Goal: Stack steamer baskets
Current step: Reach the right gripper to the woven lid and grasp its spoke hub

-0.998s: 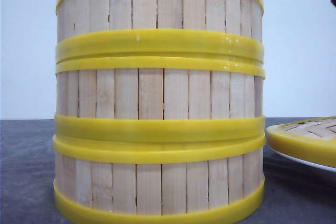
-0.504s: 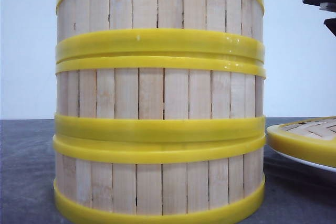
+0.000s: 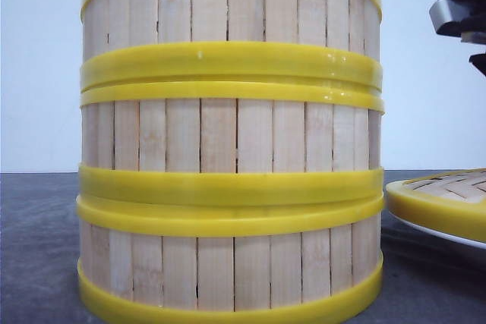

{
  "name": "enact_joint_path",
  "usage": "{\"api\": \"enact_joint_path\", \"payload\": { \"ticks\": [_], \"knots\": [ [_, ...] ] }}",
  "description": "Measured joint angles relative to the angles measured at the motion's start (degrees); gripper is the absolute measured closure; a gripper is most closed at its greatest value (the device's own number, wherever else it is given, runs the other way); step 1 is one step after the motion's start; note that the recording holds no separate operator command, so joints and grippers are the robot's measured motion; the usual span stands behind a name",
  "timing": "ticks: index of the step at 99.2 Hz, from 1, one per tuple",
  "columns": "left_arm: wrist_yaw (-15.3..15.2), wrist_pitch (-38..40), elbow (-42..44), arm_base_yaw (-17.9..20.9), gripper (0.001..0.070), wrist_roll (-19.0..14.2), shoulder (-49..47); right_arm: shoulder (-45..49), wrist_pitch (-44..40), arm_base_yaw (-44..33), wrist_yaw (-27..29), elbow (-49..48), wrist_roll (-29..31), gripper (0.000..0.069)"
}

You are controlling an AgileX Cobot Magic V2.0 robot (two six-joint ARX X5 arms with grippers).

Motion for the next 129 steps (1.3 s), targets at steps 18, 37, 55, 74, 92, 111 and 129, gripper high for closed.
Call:
{"api": "enact_joint_path", "payload": {
  "ticks": [18,37,55,74,92,111,129],
  "knots": [
    [0.02,-0.02,0.00,0.00,0.0326,-0.22,0.00,0.44,1.57,0.02,1.38,0.00,0.20,0.0486],
    [0.02,-0.02,0.00,0.00,0.0326,-0.24,0.00,1.07,2.49,0.02,1.46,0.00,0.87,0.0490],
    [0.02,-0.02,0.00,0.00,0.0326,-0.24,0.00,2.12,2.43,0.04,1.51,0.07,1.01,0.0498],
    [0.02,-0.02,0.00,0.00,0.0326,-0.24,0.00,3.39,2.12,0.24,1.57,0.61,1.01,0.0499],
    [0.02,-0.02,0.00,0.00,0.0326,-0.24,0.00,3.82,2.19,1.29,2.58,0.92,1.01,0.0597],
    [0.02,-0.02,0.00,0.00,0.0326,-0.24,0.00,3.82,2.01,1.88,2.99,1.03,1.14,0.0623],
    [0.00,-0.02,0.00,0.00,0.0326,-0.24,0.00,3.85,1.31,1.88,2.95,1.38,1.11,0.0624]
  ]
}}
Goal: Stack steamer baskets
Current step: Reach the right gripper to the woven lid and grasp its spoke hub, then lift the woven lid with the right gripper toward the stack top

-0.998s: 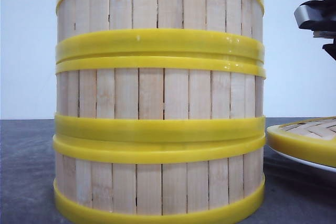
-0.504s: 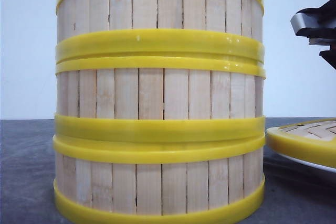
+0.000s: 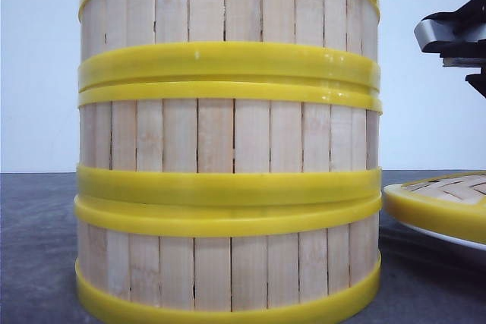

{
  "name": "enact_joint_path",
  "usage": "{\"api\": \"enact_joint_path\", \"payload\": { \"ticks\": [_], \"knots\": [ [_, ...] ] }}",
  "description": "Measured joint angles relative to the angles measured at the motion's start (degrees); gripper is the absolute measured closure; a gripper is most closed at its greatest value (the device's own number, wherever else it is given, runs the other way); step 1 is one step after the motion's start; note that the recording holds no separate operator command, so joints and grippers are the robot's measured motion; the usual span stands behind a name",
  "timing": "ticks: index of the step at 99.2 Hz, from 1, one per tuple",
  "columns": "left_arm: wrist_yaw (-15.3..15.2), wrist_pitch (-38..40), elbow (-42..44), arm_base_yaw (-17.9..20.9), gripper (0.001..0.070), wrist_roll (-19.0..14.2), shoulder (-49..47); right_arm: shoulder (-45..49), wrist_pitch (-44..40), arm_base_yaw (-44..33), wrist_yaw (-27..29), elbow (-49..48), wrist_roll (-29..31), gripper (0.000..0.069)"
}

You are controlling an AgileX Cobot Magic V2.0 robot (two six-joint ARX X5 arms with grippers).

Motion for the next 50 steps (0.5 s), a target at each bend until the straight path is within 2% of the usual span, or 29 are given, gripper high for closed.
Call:
{"api": "enact_joint_path", "payload": {
  "ticks": [22,50],
  "knots": [
    [0.02,0.00,0.00,0.00,0.0326,0.00,0.00,0.04,-5.70,0.15,-0.90,4.70,-0.17,0.0633],
    [0.00,0.00,0.00,0.00,0.0326,0.00,0.00,0.02,-12.52,-0.74,3.06,19.10,-0.66,0.0633]
  ]
}}
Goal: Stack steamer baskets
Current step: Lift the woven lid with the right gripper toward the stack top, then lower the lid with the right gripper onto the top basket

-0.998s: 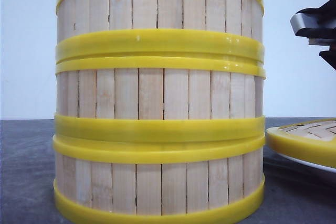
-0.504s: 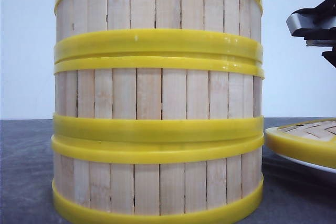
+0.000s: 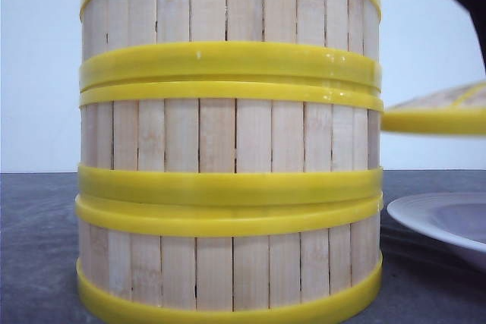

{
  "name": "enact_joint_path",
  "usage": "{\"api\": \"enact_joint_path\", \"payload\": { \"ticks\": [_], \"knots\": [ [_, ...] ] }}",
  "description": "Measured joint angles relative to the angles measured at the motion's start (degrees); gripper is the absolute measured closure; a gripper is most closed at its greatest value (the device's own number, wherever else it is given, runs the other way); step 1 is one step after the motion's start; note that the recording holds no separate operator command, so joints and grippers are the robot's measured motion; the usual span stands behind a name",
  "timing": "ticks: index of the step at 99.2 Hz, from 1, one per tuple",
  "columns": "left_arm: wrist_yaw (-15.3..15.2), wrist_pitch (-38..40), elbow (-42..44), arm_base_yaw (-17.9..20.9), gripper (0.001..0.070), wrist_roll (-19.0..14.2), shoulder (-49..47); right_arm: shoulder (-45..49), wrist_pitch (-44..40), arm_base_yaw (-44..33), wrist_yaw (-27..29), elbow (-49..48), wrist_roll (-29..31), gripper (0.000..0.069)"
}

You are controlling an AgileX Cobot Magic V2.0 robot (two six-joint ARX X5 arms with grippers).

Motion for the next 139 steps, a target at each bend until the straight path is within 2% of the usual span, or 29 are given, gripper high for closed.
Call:
{"api": "enact_joint_path", "payload": {
  "ticks": [16,28,42,53,70,92,112,139],
  "knots": [
    [0.02,0.00,0.00,0.00,0.0326,0.00,0.00,0.00,-3.28,-0.39,3.58,8.33,-0.02,0.0633],
    [0.02,0.00,0.00,0.00,0.0326,0.00,0.00,0.00,-4.33,-0.44,3.93,14.73,-0.04,0.0633],
    [0.02,0.00,0.00,0.00,0.0326,0.00,0.00,0.00,-4.31,1.03,-1.70,21.84,0.04,0.0633],
    [0.02,0.00,0.00,0.00,0.0326,0.00,0.00,0.00,-4.09,5.11,-6.01,25.24,0.72,0.0633],
    [0.02,0.04,0.00,0.00,0.0326,0.00,0.02,1.42,-4.15,13.16,-7.80,25.97,2.71,0.0634],
    [0.02,0.24,0.00,0.00,0.0326,0.00,0.28,8.85,-3.69,21.40,-7.80,25.97,3.69,0.0634],
    [0.02,0.07,0.00,0.00,0.0326,0.00,0.37,13.79,-2.14,24.81,-9.55,25.97,3.76,0.0635],
    [0.02,-0.39,0.00,0.00,0.0326,0.00,0.37,14.05,2.95,27.23,-10.78,26.62,3.76,0.0635]
  ]
}}
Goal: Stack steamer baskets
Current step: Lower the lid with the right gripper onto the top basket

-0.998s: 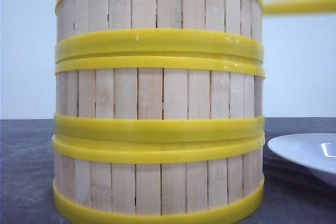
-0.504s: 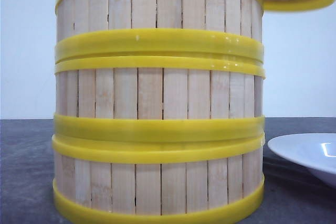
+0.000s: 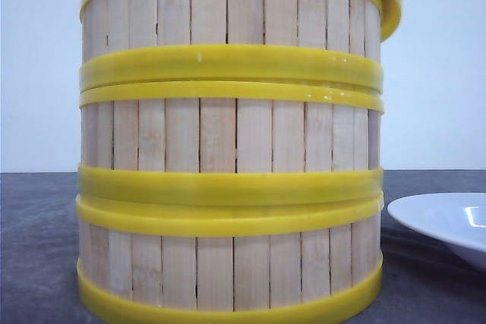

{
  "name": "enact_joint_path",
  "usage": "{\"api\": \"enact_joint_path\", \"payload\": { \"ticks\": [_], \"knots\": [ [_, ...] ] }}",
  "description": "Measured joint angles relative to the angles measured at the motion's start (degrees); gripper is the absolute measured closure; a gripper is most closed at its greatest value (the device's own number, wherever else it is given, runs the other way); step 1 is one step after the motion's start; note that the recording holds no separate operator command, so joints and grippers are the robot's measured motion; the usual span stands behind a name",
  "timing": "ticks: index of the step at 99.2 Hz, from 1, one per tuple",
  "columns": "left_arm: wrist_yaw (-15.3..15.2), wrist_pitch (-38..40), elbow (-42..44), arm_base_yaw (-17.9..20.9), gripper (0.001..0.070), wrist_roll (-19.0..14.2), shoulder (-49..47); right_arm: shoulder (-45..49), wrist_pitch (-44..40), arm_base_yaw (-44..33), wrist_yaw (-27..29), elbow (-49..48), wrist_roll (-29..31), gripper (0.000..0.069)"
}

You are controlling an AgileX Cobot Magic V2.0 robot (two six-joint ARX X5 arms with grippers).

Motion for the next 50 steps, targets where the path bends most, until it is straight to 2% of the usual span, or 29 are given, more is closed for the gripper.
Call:
{"api": "enact_joint_path", "payload": {
  "ticks": [50],
  "knots": [
    [0.00,0.13,0.00,0.00,0.0326,0.00,0.15,2.12,-0.92,2.08,-1.68,1.11,-0.07,0.0635]
  ]
}}
